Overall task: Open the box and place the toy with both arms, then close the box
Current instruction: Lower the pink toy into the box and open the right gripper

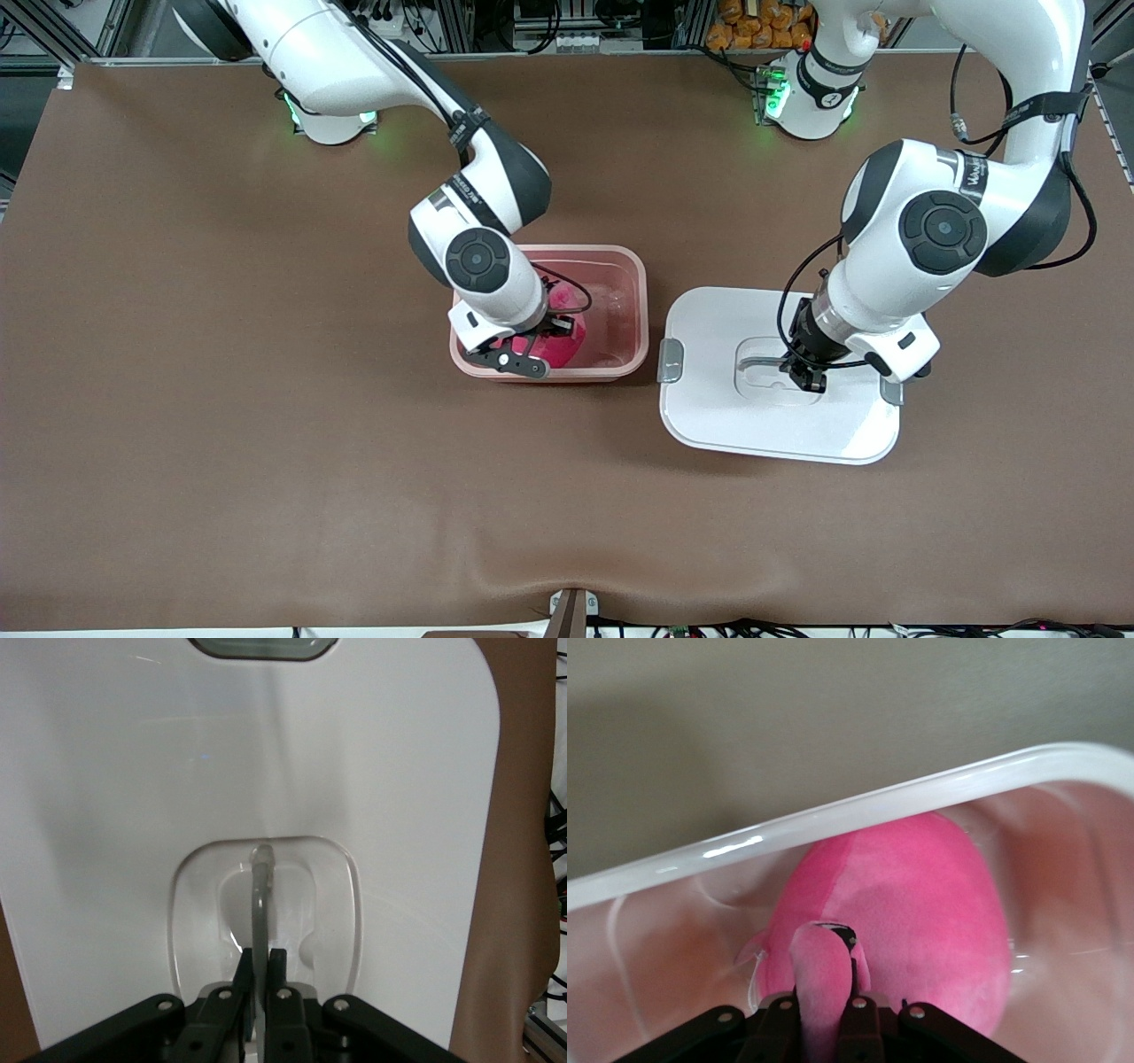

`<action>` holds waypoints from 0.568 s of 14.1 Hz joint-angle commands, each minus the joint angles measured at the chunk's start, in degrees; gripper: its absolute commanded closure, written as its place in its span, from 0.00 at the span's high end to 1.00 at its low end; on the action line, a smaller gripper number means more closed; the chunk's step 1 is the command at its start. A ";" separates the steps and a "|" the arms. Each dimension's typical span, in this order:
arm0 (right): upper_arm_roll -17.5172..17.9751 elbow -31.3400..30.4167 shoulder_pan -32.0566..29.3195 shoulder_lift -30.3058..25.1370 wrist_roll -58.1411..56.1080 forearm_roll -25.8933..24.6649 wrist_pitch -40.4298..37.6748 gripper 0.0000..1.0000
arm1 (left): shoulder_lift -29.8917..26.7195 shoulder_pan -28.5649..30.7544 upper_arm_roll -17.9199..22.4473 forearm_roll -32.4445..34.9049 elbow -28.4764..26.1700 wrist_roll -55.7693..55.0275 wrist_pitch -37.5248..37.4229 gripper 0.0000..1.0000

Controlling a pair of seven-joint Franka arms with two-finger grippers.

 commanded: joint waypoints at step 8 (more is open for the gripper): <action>-0.26 1.21 5.65 5.04 9.47 -0.84 11.80 0.00 | -0.04 -0.26 -0.02 0.46 0.73 -0.72 -0.02 0.00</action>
